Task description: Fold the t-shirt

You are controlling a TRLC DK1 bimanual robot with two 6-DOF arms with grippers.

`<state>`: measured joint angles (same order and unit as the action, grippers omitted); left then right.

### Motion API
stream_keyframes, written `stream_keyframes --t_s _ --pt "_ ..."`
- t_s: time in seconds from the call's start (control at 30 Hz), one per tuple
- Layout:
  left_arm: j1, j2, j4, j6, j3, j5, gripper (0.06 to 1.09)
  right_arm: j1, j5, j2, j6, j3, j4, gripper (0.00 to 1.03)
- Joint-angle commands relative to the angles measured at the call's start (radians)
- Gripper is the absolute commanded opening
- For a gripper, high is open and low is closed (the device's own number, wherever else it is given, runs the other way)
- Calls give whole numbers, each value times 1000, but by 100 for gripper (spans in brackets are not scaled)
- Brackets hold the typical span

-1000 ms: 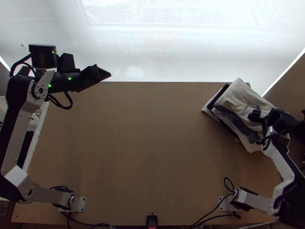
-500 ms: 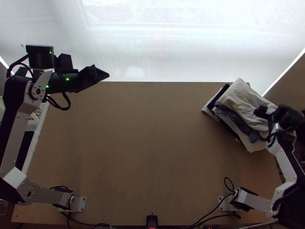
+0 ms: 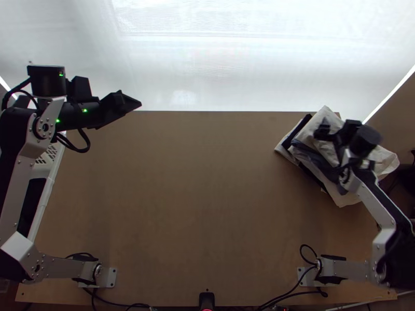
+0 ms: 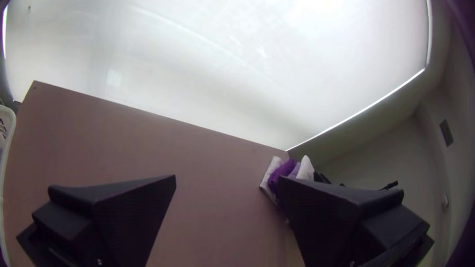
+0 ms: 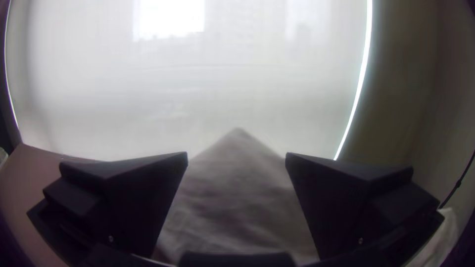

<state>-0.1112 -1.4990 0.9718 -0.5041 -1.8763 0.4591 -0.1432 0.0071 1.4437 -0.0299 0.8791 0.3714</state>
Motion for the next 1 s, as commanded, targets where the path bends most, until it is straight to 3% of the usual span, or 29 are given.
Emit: stream_keyframes --t_s 0.0,0.17,0.37,0.47,0.63,0.7,0.8,0.97 --pt "42 39 -4 10 52 -4 105 56 22 175 4 -31 77 96" --pt "62 65 -10 16 83 -4 105 54 22 158 1 -51 86 99" --pt "77 108 -62 24 88 -11 105 80 21 -193 5 -2 20 99" --pt "74 161 -157 61 135 -145 105 105 22 -396 -11 6 -5 99" --pt "87 365 -447 102 419 -277 105 102 44 -681 -18 -48 -58 99" --pt "111 456 -521 119 540 -295 105 76 140 -789 71 -100 -63 98" --pt "150 617 -702 188 786 -390 105 57 148 -945 68 -187 -69 98" --pt "271 879 -848 213 1091 -427 105 128 140 -1137 -56 -338 -71 98"
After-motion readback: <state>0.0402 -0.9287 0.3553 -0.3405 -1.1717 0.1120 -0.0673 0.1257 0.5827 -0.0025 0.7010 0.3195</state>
